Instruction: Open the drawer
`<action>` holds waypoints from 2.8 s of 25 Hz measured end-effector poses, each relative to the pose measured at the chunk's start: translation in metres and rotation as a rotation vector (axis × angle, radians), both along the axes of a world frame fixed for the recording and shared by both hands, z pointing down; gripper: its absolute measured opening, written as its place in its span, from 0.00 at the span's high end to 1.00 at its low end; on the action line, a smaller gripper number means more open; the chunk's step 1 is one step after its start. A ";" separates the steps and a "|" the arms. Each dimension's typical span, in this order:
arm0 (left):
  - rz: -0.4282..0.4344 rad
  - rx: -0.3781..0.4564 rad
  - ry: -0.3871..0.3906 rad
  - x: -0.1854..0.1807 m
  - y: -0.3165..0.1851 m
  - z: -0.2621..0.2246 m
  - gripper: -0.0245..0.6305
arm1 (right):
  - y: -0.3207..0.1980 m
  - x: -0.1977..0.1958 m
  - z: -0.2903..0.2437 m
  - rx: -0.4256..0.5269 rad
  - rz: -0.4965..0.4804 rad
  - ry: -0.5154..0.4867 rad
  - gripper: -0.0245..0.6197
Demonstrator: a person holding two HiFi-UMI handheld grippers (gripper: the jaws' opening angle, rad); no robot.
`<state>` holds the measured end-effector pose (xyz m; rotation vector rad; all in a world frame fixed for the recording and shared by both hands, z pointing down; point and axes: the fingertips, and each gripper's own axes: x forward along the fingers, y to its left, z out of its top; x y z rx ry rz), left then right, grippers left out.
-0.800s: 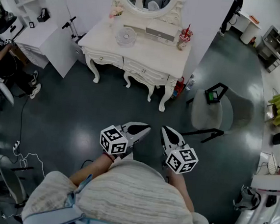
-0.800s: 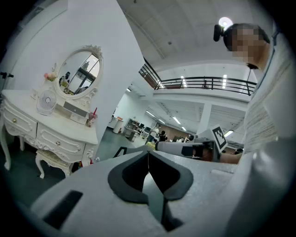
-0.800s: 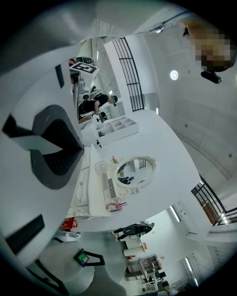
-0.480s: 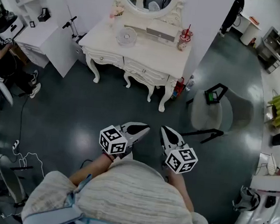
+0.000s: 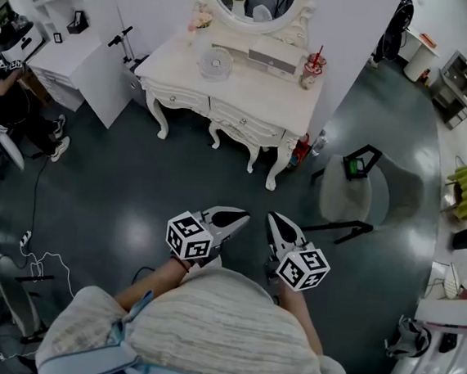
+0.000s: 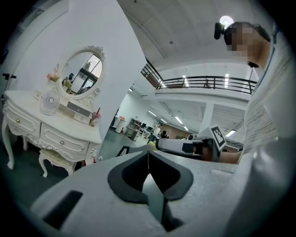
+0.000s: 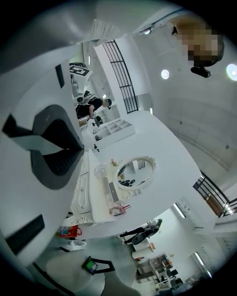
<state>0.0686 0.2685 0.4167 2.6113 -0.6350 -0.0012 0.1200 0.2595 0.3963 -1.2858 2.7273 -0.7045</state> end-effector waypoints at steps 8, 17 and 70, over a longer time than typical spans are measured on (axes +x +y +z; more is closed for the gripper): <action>-0.003 -0.013 0.007 -0.012 -0.040 0.001 0.94 | -0.032 -0.014 0.011 -0.024 -0.005 0.055 0.95; -0.017 -0.017 0.014 -0.053 -0.121 0.000 0.94 | -0.110 -0.052 0.016 -0.044 -0.014 0.077 0.95; -0.080 -0.112 -0.053 -0.060 -0.365 0.074 0.94 | -0.349 -0.076 0.105 -0.155 -0.213 0.258 0.95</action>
